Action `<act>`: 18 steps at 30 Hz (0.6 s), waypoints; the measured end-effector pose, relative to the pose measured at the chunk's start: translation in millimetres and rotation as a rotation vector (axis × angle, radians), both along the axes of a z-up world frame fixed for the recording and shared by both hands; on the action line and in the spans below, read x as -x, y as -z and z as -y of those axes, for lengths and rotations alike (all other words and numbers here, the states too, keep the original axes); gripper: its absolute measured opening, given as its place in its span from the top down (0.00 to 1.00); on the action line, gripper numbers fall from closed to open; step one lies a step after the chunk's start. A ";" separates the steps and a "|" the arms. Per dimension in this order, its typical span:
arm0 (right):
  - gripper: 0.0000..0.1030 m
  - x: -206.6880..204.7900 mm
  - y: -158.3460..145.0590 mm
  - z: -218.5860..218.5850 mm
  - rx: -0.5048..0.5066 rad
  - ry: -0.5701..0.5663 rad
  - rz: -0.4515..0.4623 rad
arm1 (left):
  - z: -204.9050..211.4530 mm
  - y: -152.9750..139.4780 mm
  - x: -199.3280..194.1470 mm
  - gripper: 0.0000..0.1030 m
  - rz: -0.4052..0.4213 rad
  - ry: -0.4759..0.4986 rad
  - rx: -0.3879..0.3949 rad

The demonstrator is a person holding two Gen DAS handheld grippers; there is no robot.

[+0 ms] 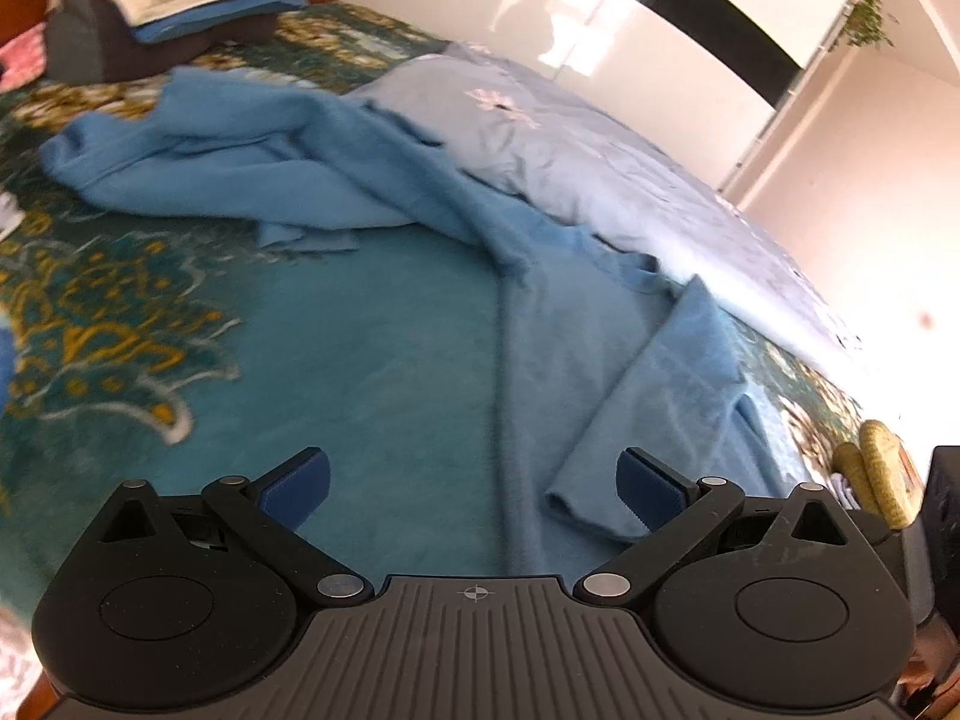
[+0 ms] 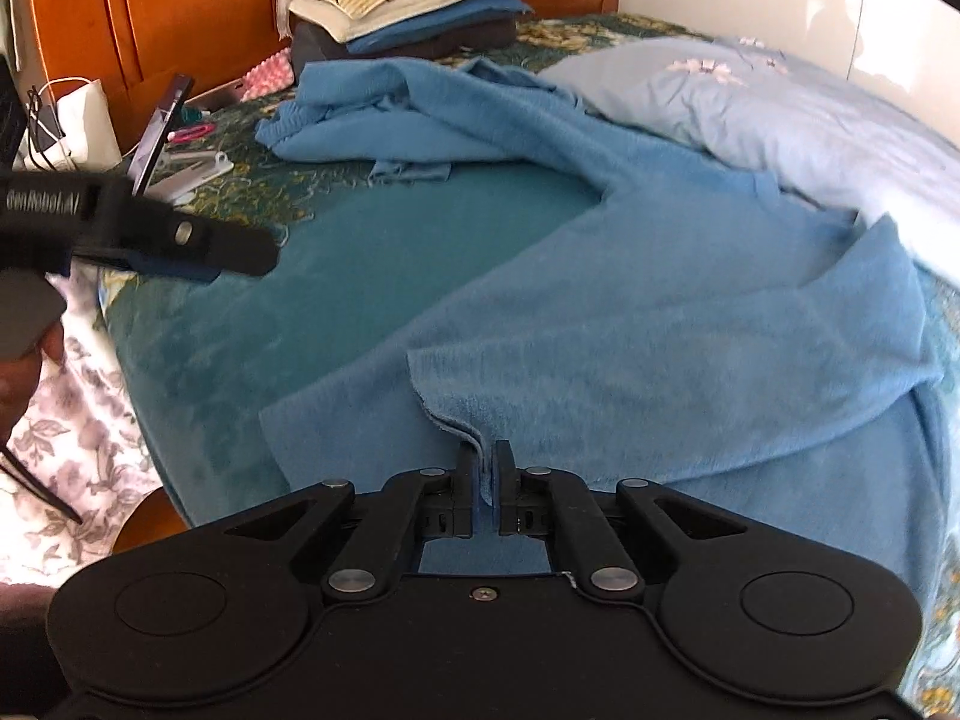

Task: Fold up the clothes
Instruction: 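Fold the sleeve across the shirt body with the right tool and release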

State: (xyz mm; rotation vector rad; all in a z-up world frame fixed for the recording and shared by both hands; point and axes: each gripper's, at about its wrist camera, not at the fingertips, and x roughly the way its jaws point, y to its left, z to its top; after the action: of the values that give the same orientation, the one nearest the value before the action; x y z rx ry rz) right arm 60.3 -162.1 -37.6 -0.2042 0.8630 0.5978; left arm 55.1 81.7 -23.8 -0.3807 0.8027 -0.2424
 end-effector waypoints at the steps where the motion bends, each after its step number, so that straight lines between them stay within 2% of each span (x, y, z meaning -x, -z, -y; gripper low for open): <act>1: 0.94 1.2 0.8 0.6 -0.002 -0.002 -0.002 | 5.7 -1.5 -1.5 0.00 0.007 0.012 0.001; 6: 0.89 4.9 7.8 3.4 -0.012 -0.015 -0.028 | 38.1 -8.0 -9.1 0.01 0.056 0.088 0.014; 10: 0.84 7.7 3.4 9.5 -0.044 -0.013 -0.040 | 62.0 -7.5 -12.2 0.06 0.086 0.144 0.012; 11: 0.84 9.1 0.7 12.7 -0.050 -0.010 -0.038 | 66.5 -6.5 -12.5 0.09 0.088 0.153 0.011; 13: 0.75 11.9 -5.1 22.6 -0.053 0.007 -0.025 | 72.8 -2.8 -14.8 0.17 0.086 0.166 0.008; 15: 0.72 13.5 -11.6 38.0 -0.053 0.044 -0.006 | 76.7 1.4 -17.8 0.21 0.079 0.171 0.010; 17: 0.72 11.6 -19.8 57.3 -0.052 0.095 0.013 | 80.7 6.2 -21.5 0.38 0.072 0.173 0.015; 18: 0.72 8.8 -24.4 67.5 -0.053 0.123 0.025 | 83.9 7.6 -22.3 0.40 0.075 0.177 0.016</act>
State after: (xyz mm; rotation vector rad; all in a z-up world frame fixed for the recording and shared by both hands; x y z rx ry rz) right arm 51.5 -229.6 -13.3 -0.1094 0.8279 0.5016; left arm 77.4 -2.1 -31.5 -0.3138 0.7620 -0.4261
